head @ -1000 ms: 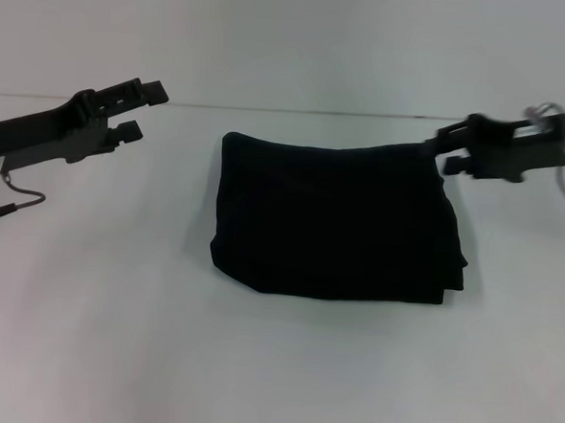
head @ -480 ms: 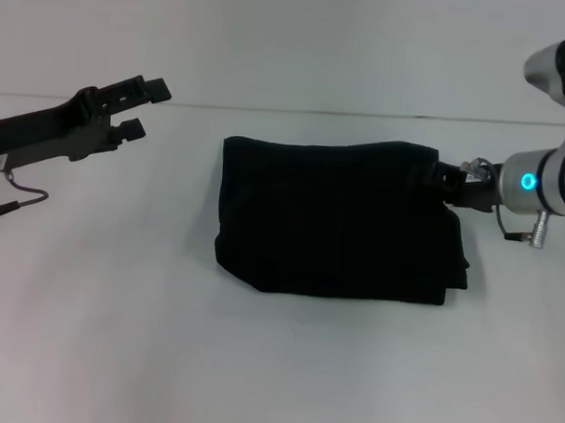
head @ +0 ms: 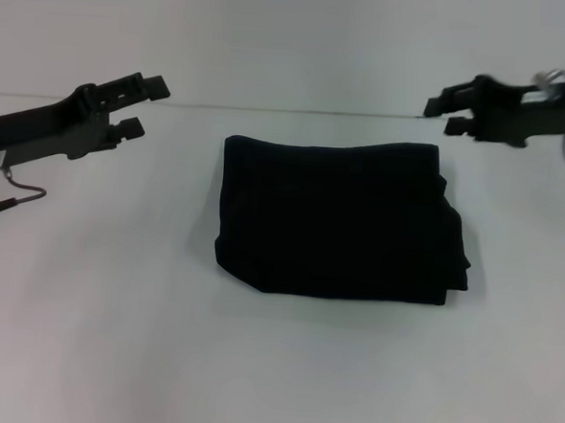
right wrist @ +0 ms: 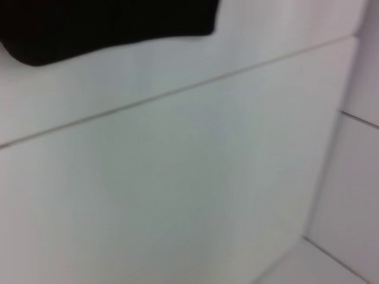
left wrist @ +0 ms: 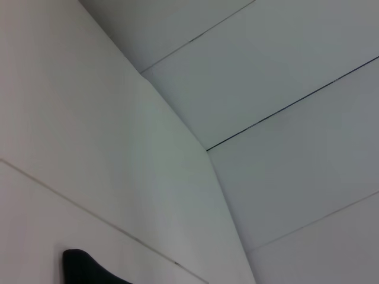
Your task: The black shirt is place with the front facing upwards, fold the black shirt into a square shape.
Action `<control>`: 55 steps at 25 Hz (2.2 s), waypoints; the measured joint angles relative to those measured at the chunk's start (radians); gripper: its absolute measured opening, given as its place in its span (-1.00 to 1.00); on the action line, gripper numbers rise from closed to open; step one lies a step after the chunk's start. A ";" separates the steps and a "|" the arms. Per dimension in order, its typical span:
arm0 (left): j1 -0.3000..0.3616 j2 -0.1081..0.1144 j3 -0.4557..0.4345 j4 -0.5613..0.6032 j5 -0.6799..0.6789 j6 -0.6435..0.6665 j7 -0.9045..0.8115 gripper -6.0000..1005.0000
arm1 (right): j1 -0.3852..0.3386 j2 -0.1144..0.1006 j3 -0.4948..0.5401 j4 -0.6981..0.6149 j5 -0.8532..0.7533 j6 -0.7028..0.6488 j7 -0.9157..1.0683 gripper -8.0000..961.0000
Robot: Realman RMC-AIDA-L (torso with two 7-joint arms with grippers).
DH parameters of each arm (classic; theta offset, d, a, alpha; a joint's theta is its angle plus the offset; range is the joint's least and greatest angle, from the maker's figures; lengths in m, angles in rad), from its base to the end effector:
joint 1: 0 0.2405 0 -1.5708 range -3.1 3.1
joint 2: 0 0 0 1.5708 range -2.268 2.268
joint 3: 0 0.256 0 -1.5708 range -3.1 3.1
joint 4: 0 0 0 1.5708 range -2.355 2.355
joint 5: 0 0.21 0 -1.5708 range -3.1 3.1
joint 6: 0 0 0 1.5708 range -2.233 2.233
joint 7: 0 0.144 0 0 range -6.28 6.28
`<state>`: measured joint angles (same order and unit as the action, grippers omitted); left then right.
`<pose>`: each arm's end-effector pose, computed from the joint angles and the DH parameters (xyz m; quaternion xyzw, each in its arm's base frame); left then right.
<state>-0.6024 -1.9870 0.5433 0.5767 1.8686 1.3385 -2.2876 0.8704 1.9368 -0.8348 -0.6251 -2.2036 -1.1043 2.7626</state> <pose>-0.2746 0.3896 0.0590 -0.6815 -0.6087 -0.3810 0.1409 0.2032 0.4630 0.0436 -0.7100 0.6461 0.1958 0.2003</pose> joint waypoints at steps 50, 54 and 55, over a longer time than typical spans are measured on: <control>-0.060 -0.108 0.115 -0.138 0.202 -0.208 0.224 0.81 | -0.035 -0.136 0.234 -0.024 0.033 -0.318 -0.011 0.39; -0.057 -0.109 0.149 -0.131 0.205 -0.219 0.212 0.71 | -0.036 -0.136 0.243 -0.024 0.033 -0.318 -0.011 0.39; -0.057 -0.109 0.149 -0.130 0.205 -0.220 0.212 0.64 | -0.036 -0.136 0.243 -0.024 0.033 -0.318 -0.011 0.39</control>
<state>-0.6591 -2.0959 0.6924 0.4462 2.0733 1.1188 -2.0758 0.8341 1.8009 -0.5916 -0.6488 -2.1705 -1.4228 2.7520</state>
